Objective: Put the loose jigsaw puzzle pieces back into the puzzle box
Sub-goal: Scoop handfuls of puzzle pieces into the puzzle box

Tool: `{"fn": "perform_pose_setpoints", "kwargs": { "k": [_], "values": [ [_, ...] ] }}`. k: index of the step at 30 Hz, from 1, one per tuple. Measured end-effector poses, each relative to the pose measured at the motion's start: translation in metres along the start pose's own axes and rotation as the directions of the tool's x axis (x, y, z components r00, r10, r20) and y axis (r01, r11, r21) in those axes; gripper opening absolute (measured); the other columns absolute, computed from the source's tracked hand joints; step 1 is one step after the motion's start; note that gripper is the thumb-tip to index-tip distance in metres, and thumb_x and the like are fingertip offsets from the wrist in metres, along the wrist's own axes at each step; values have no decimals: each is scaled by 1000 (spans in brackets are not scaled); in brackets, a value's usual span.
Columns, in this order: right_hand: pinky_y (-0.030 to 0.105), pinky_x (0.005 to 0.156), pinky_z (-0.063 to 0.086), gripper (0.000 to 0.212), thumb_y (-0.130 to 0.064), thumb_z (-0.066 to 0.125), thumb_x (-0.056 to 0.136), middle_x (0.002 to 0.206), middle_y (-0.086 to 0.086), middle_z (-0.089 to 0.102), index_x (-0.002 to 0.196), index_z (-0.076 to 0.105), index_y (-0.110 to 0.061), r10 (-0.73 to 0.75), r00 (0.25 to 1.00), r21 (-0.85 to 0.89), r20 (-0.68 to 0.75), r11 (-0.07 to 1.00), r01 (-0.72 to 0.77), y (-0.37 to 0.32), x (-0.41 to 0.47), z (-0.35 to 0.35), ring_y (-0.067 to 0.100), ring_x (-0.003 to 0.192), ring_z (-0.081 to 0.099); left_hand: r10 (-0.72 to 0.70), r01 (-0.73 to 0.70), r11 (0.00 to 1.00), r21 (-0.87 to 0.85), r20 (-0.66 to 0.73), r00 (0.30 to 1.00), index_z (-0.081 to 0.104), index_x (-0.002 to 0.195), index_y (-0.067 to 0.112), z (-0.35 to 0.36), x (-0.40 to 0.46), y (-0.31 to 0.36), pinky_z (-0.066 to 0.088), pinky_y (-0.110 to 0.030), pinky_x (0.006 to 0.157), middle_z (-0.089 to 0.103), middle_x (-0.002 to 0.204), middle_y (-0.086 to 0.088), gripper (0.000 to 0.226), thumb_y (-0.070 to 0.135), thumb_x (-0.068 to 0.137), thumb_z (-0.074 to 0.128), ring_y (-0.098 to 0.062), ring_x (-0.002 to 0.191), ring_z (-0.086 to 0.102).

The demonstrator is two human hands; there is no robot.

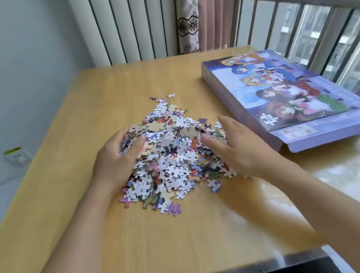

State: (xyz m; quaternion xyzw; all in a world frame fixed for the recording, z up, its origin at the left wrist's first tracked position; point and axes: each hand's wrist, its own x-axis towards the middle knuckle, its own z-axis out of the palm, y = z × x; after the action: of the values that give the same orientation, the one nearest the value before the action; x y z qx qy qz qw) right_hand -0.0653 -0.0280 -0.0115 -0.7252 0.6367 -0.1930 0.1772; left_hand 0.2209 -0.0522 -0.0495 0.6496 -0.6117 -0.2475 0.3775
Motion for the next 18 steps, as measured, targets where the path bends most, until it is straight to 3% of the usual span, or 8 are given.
{"fn": "perform_pose_setpoints", "kwargs": {
  "k": [2,5,9,13,16,18],
  "values": [
    [37,122,15,98,-78,37,89,168,2,11,160,9,-17,54,998,-37,-14,998,-54,9,-23,16,19,153,10,38,-38,999,9,-3,999,46,146,34,3,-3,4,30,-24,100,46,149,13,83,79,76,55,2,125,40],
    [31,121,6,105,-78,42,88,169,3,0,160,0,-14,105,994,66,-32,993,-102,9,-30,30,17,155,-1,75,-75,996,57,9,997,44,145,37,6,-6,8,30,-27,104,43,149,14,83,80,75,56,-2,130,39],
    [31,122,4,105,-74,48,89,169,4,4,161,3,-11,62,998,151,-10,987,-60,-13,-11,35,17,155,1,63,-63,998,-4,-35,997,48,145,35,7,-7,9,31,-21,99,44,147,15,67,63,86,64,2,124,40],
    [44,122,25,109,-71,69,78,162,2,28,157,20,-14,-17,999,227,27,974,10,-39,11,37,21,150,23,43,-49,997,-63,-87,995,56,138,35,3,-8,9,27,-2,85,46,133,23,55,55,88,66,6,119,42],
    [37,117,32,130,-73,82,58,162,-5,30,159,19,-22,-32,993,192,113,981,10,-46,29,28,18,149,28,73,-78,994,-69,-79,994,62,132,34,0,-9,9,28,0,86,53,133,21,46,48,88,70,6,118,46],
    [29,101,36,135,-78,83,48,160,-7,35,157,22,-27,1,989,199,145,980,-31,-44,38,22,16,143,38,122,-124,992,-38,-48,991,65,129,31,0,-9,10,31,-3,93,56,135,17,44,42,87,73,5,120,49]
  ]
}}
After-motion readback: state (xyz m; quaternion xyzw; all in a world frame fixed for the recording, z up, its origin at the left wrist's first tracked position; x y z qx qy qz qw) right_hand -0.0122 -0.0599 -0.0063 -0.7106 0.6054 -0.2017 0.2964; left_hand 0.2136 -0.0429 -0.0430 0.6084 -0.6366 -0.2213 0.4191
